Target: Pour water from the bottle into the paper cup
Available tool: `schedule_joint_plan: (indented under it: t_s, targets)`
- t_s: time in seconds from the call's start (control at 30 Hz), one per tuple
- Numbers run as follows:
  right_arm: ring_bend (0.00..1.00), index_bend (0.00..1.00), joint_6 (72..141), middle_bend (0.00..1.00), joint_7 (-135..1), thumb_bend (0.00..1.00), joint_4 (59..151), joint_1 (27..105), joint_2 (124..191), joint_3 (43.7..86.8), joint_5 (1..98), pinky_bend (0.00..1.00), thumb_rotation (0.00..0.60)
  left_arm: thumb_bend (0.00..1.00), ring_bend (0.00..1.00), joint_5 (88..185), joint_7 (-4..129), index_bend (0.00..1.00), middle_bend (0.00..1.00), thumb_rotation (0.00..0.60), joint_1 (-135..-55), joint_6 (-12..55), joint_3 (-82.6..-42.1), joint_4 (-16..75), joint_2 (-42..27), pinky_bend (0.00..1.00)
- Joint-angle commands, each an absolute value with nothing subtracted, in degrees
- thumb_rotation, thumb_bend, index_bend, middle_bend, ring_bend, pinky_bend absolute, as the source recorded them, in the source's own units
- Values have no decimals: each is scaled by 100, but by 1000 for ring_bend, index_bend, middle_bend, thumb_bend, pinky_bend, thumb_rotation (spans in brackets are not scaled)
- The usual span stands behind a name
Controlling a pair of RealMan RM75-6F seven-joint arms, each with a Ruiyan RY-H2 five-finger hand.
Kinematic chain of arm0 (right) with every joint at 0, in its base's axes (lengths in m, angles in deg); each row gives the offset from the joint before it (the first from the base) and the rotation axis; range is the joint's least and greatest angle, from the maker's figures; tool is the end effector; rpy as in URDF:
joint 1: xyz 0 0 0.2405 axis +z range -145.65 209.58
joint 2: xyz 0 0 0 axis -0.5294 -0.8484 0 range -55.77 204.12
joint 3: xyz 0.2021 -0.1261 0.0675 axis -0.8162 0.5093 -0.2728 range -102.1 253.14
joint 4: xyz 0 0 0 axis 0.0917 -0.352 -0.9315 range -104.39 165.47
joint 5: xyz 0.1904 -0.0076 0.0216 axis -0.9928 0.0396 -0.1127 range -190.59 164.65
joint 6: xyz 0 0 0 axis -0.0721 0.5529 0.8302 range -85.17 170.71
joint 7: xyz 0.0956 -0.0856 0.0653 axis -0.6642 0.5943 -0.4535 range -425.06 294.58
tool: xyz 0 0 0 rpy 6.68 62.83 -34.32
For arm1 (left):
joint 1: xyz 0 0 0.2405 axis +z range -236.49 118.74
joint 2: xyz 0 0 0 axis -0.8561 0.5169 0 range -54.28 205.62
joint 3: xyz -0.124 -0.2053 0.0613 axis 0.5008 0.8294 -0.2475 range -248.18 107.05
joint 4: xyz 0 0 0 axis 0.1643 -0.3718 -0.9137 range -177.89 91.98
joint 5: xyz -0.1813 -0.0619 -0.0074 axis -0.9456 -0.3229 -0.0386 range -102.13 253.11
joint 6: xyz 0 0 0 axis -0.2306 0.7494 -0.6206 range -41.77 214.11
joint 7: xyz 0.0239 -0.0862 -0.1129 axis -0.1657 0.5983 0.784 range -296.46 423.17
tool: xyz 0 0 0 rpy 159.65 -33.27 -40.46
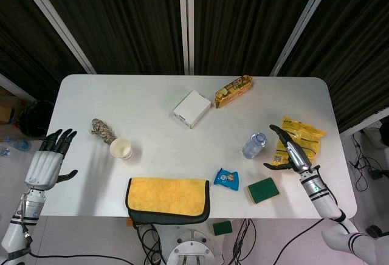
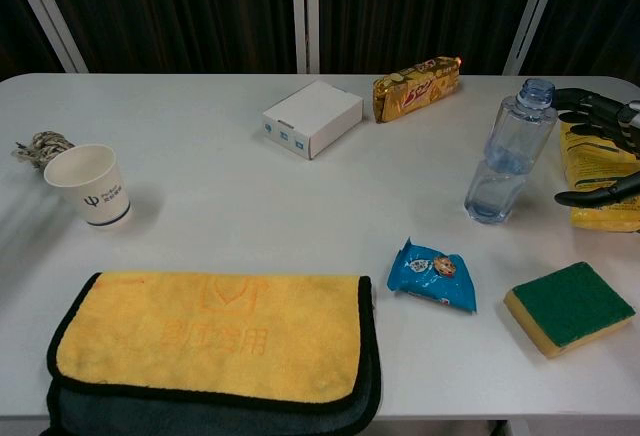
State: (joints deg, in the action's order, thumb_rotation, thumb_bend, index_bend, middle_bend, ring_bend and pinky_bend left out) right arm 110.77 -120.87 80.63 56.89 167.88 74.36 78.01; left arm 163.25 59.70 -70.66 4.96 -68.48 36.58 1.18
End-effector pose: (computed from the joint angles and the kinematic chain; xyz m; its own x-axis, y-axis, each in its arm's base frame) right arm -0.2963 -0.2891 0.0276 -0.2342 -0.3368 0.9120 -0.9508 -0.1165 -0.2872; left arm -0.2980 0.2152 0.1221 0.4993 0.0182 0.8662 0.8591 -0.1403 -0.4923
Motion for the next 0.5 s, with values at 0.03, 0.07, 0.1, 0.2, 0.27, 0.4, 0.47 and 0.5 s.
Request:
schedule_joint_plan:
  t_s: [0.03,0.07,0.1,0.2,0.27,0.4,0.47,0.5]
  targets:
    - [0,0,11112,0,-12148,36,8032,5682,16806,7459,7807,0,600,34,17,16316,5964,54,63,598,-7070,506,-6848,3660,113,122]
    - [0,0,11128,0,-12175,35,8019,5677,16813,7468,7811,0,600,34,17,16314,5960,54,63,599,-7071,510,-6849,3663,113,122]
    - [0,0,11144,0,-12205,36,8003,5672,16822,7478,7815,0,600,34,17,16314,5956,54,63,599,-7072,513,-6852,3664,114,122]
    - [0,0,11193,0,-12301,36,7928,5656,16865,7498,7818,0,600,34,17,16309,5942,54,63,598,-7075,527,-6859,3669,122,122]
    - [0,0,11240,0,-12438,35,7873,5647,16908,7498,7815,0,600,34,17,16301,5938,54,63,598,-7080,540,-6859,3676,133,122]
    - [0,0,11273,0,-12874,35,7791,5655,16964,7513,7821,0,600,34,17,16305,5938,54,63,599,-7099,554,-6854,3690,143,122]
    - [0,0,11233,0,-13161,35,7728,5684,16981,7541,7838,0,600,33,17,16312,5937,54,63,599,-7112,570,-6858,3692,145,122]
    - [0,0,11216,0,-13308,36,7698,5702,16987,7557,7853,0,600,34,17,16312,5934,54,63,599,-7117,579,-6860,3690,143,122]
